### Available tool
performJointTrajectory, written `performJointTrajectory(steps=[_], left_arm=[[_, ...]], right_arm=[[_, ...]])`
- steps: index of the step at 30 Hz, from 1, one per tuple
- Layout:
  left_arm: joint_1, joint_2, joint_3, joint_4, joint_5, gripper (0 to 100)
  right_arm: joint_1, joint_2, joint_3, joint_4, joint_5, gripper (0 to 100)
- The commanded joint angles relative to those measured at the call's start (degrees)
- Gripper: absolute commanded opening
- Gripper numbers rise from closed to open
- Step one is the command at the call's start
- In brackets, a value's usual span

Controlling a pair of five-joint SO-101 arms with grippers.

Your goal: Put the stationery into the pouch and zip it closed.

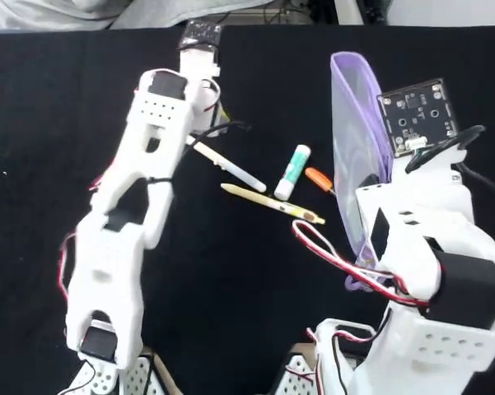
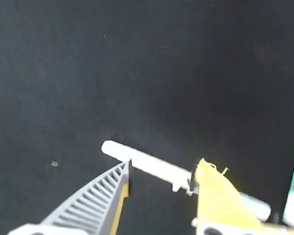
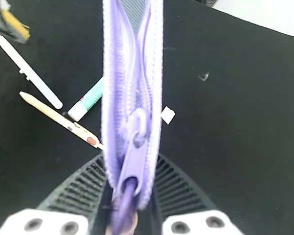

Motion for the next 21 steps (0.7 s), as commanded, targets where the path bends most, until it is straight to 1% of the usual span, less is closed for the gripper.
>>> performJointTrajectory(steps=[1, 4, 6, 8, 10, 12, 15, 21], left_arm=[[0.3, 6.9, -11.7, 1.2, 16.0, 22], [0.4, 12.6, -18.9, 4.9, 29.3, 22], [0.4, 15.5, -24.6, 9.0, 37.8, 22], [0.4, 17.9, -29.1, 12.7, 44.7, 22], [0.6, 20.6, -32.8, 15.5, 49.4, 22], [0.7, 23.3, -35.6, 16.4, 52.7, 22], [0.5, 27.3, -39.4, 15.6, 56.9, 22], [0.7, 34.6, -43.9, 13.6, 57.6, 22]], right_arm=[[0.7, -0.6, 0.9, 1.4, 0.5, 1.1], [0.6, -0.8, 1.4, 1.4, 0.5, 1.1], [0.6, -0.8, 1.5, 1.4, 0.5, 1.1], [0.6, -0.8, 1.5, 1.5, 0.5, 1.1], [0.5, -0.8, 1.6, 1.5, 0.5, 1.1], [0.5, -0.8, 1.7, 1.5, 0.3, 1.1], [0.5, -0.9, 3.6, 1.5, 0.4, 1.1], [0.4, -0.9, 6.5, 1.3, 0.6, 1.1]])
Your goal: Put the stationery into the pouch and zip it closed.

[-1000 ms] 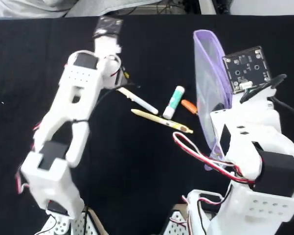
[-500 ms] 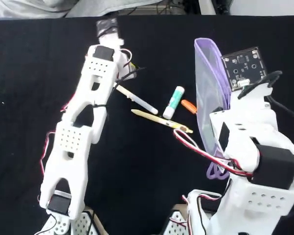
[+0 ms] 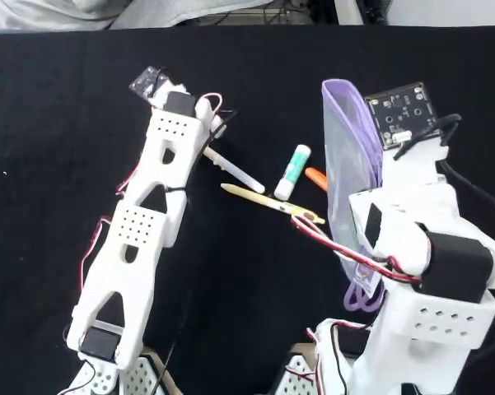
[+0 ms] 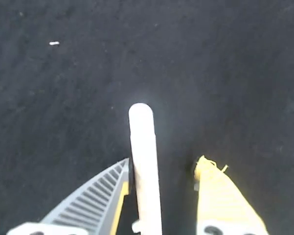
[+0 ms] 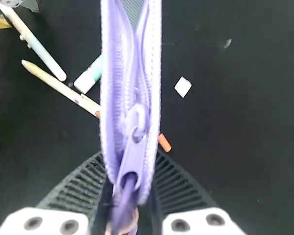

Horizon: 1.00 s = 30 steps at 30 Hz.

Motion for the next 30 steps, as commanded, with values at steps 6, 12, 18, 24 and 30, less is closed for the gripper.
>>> performJointTrajectory(steps=[6, 12, 18, 24, 30], left_arm=[[0.2, 5.5, -9.5, -0.8, 0.7, 22], [0.0, 7.0, -9.6, 1.1, 0.5, 18], [0.1, 6.6, -9.6, 7.5, 0.4, 8], [0.0, 6.4, -9.7, 9.8, 0.4, 8], [-0.3, 0.0, -9.6, 10.4, -2.2, 5]], right_arm=[[0.4, -1.0, -0.6, 1.0, 0.6, 1.1], [0.4, -1.0, -0.5, 1.0, 0.6, 1.1], [0.4, -1.0, -0.7, 1.0, 0.6, 1.1], [0.4, -1.0, -0.7, 1.0, 0.6, 1.1], [0.4, -1.0, -0.7, 1.0, 0.6, 1.1]])
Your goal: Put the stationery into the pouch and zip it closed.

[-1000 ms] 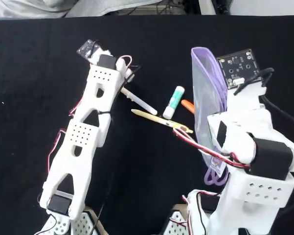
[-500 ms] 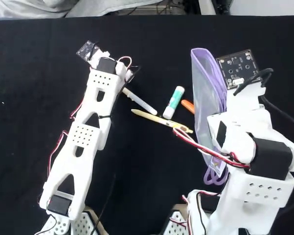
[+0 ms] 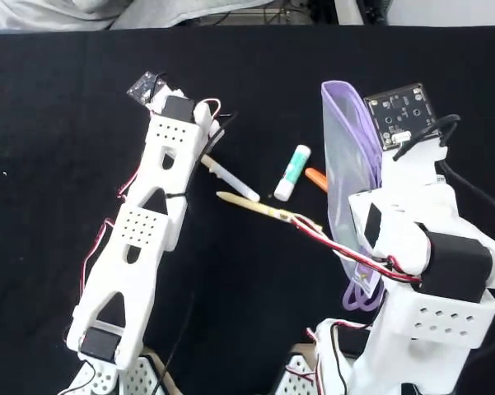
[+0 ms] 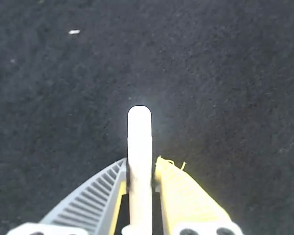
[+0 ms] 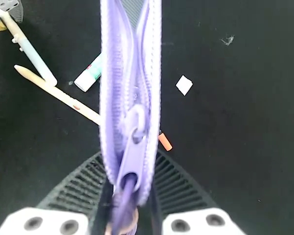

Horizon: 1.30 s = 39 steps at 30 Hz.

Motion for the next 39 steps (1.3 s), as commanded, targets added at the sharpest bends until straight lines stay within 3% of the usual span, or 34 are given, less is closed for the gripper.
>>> performJointTrajectory(steps=[1, 11, 20, 29, 39], left_arm=[[-0.7, -6.3, -0.4, 1.6, -4.2, 3], [-5.1, -25.1, -0.4, 1.4, -13.3, 3], [-5.4, -44.9, -0.3, 1.4, -27.1, 3], [-5.4, -61.9, -0.3, 1.4, -34.5, 3], [-5.4, -78.2, -0.3, -6.9, -39.4, 3]], right_arm=[[0.3, -1.0, -0.8, 1.0, 0.6, 1.1], [-8.7, -1.0, -3.3, 1.1, -1.6, 1.1], [-20.8, -0.6, -6.7, 1.3, -4.5, 1.1], [-32.6, -0.5, -6.5, 1.3, -8.8, 1.1], [-35.6, -0.3, -4.2, 1.2, -8.8, 1.1]])
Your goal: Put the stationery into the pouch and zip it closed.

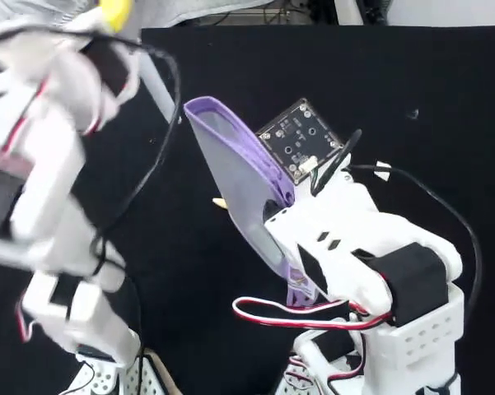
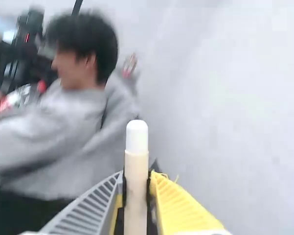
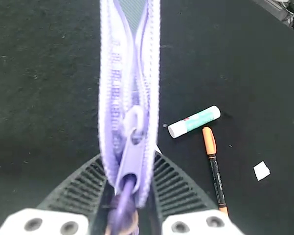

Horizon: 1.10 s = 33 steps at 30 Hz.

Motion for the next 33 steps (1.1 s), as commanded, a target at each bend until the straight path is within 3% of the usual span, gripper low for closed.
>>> performJointTrajectory(steps=[1, 18, 33], left_arm=[[-0.7, -5.0, -0.5, -3.8, -1.2, 3], [-0.1, -4.8, -0.4, 5.1, -1.5, 3], [-0.7, 6.7, -0.5, 5.4, -1.5, 3]], right_arm=[[-2.2, 0.0, 0.2, 1.2, -0.3, 1.1], [-6.9, 6.1, -2.6, 1.1, -0.4, 1.1], [-7.1, 6.1, -4.6, 1.4, -0.4, 1.1]])
